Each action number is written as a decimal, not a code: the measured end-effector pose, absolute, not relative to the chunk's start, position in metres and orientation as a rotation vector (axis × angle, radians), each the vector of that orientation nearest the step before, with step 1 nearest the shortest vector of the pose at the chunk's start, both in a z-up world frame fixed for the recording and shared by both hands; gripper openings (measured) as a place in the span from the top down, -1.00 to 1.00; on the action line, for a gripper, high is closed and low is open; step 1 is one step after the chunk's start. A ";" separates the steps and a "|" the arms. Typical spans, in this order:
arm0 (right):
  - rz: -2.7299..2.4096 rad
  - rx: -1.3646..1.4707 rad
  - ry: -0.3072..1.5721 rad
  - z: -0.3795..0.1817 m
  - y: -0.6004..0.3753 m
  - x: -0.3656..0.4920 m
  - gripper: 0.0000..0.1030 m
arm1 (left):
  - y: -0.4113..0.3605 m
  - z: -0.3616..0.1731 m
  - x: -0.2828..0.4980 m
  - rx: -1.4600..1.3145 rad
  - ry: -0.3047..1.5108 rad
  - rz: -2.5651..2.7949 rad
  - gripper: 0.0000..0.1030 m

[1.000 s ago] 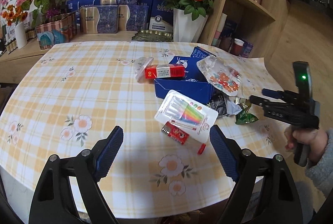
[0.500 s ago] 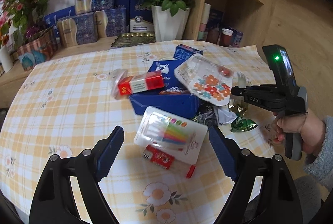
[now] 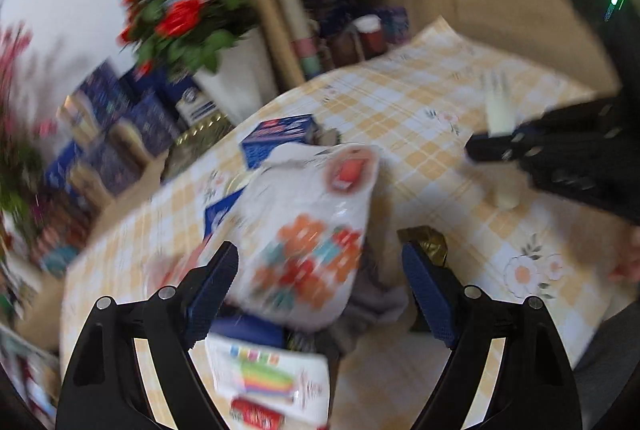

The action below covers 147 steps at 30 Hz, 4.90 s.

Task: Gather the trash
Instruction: 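Grasp the white plastic fork with the right tool, then grasp the clear flower-print plastic packaging with the left tool while the right tool holds the fork, then lower the packaging and fork into the brown bin and open both tools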

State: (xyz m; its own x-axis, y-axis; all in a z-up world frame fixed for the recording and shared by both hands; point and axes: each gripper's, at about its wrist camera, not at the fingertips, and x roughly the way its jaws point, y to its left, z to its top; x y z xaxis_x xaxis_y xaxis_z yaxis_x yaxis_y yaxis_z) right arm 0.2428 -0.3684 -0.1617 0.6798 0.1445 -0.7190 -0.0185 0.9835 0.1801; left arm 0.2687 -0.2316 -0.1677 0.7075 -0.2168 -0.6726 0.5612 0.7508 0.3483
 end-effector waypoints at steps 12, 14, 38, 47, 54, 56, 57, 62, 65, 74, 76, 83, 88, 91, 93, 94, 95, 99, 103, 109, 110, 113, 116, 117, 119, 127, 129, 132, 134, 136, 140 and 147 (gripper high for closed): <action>0.079 0.233 0.796 -0.165 -0.400 0.230 0.87 | -0.297 -0.214 0.310 0.906 0.648 -0.339 -0.60; 0.078 0.241 0.799 -0.167 -0.402 0.230 0.87 | -0.294 -0.216 0.317 0.889 0.680 -0.339 -0.60; 0.111 0.221 0.787 -0.152 -0.377 0.224 0.87 | -0.127 -0.108 0.362 0.000 0.812 -0.545 0.81; 0.132 0.194 0.781 -0.135 -0.351 0.215 0.87 | -0.092 -0.086 0.334 -0.037 0.755 -0.529 0.82; 0.138 0.188 0.772 -0.118 -0.329 0.196 0.87 | -0.064 -0.061 0.292 -0.070 0.687 -0.520 0.82; 0.142 0.185 0.768 -0.114 -0.323 0.189 0.87 | -0.059 -0.055 0.279 -0.069 0.674 -0.524 0.82; 0.144 0.185 0.765 -0.110 -0.319 0.183 0.87 | -0.057 -0.052 0.272 -0.070 0.669 -0.526 0.82; 0.156 0.190 0.753 -0.100 -0.307 0.162 0.87 | -0.046 -0.041 0.238 -0.071 0.655 -0.536 0.82; 0.166 0.188 0.746 -0.095 -0.300 0.150 0.87 | -0.040 -0.036 0.217 -0.065 0.639 -0.542 0.82; 0.205 0.219 0.734 -0.092 -0.284 0.108 0.87 | -0.026 -0.039 0.144 -0.061 0.626 -0.572 0.82; 0.212 0.234 0.733 -0.094 -0.283 0.098 0.87 | -0.025 -0.043 0.128 -0.055 0.628 -0.585 0.82; 0.240 0.248 0.732 -0.102 -0.276 0.062 0.87 | -0.023 -0.067 0.081 -0.062 0.684 -0.638 0.82; 0.253 0.248 0.748 -0.116 -0.271 0.041 0.87 | -0.024 -0.096 0.061 -0.057 0.755 -0.669 0.82; 0.261 0.241 0.757 -0.125 -0.268 0.032 0.87 | -0.029 -0.120 0.051 -0.036 0.819 -0.694 0.82; 0.264 0.238 0.768 -0.132 -0.266 0.027 0.87 | -0.033 -0.134 0.048 -0.023 0.855 -0.709 0.82; 0.265 0.238 0.774 -0.135 -0.266 0.025 0.87 | -0.036 -0.141 0.047 -0.017 0.874 -0.719 0.82; 0.265 0.237 0.781 -0.139 -0.266 0.023 0.87 | -0.041 -0.152 0.046 0.001 0.902 -0.732 0.82; 0.264 0.247 0.804 -0.152 -0.268 0.020 0.87 | -0.056 -0.187 0.045 0.059 0.988 -0.753 0.82; 0.266 0.247 0.823 -0.163 -0.269 0.018 0.87 | -0.068 -0.222 0.047 0.119 1.069 -0.746 0.82; 0.264 0.263 0.847 -0.176 -0.274 0.020 0.87 | -0.080 -0.269 0.059 0.104 1.196 -0.727 0.82; 0.263 0.266 0.848 -0.177 -0.275 0.020 0.87 | -0.082 -0.277 0.061 0.089 1.224 -0.724 0.82; 0.258 0.270 0.852 -0.180 -0.278 0.020 0.87 | -0.086 -0.295 0.063 0.056 1.291 -0.701 0.81; 0.253 0.269 0.858 -0.183 -0.280 0.021 0.87 | -0.093 -0.306 0.066 0.074 1.302 -0.707 0.81; 0.251 0.270 0.860 -0.184 -0.280 0.021 0.87 | -0.096 -0.307 0.066 0.077 1.298 -0.721 0.80; 0.248 0.274 0.863 -0.186 -0.281 0.021 0.87 | -0.100 -0.305 0.066 0.083 1.272 -0.737 0.31; 0.251 0.283 0.884 -0.194 -0.281 0.018 0.87 | -0.085 -0.264 0.071 0.047 1.126 -0.710 -0.30; 0.259 0.281 0.894 -0.199 -0.277 0.017 0.87 | -0.072 -0.245 0.072 0.041 1.055 -0.670 -0.42; 0.273 0.277 0.922 -0.208 -0.270 0.015 0.87 | -0.051 -0.217 0.072 0.044 0.947 -0.607 -0.58; 0.284 0.276 0.938 -0.214 -0.265 0.015 0.86 | -0.034 -0.199 0.072 0.041 0.883 -0.571 -0.69; 0.302 0.274 0.958 -0.221 -0.258 0.014 0.87 | -0.020 -0.186 0.072 0.044 0.839 -0.524 -0.76; 0.333 0.276 0.991 -0.235 -0.246 0.014 0.86 | 0.014 -0.169 0.071 0.047 0.752 -0.408 -0.85; 0.360 0.245 1.074 -0.262 -0.225 0.016 0.86 | 0.058 -0.191 0.065 0.037 0.728 -0.279 -0.86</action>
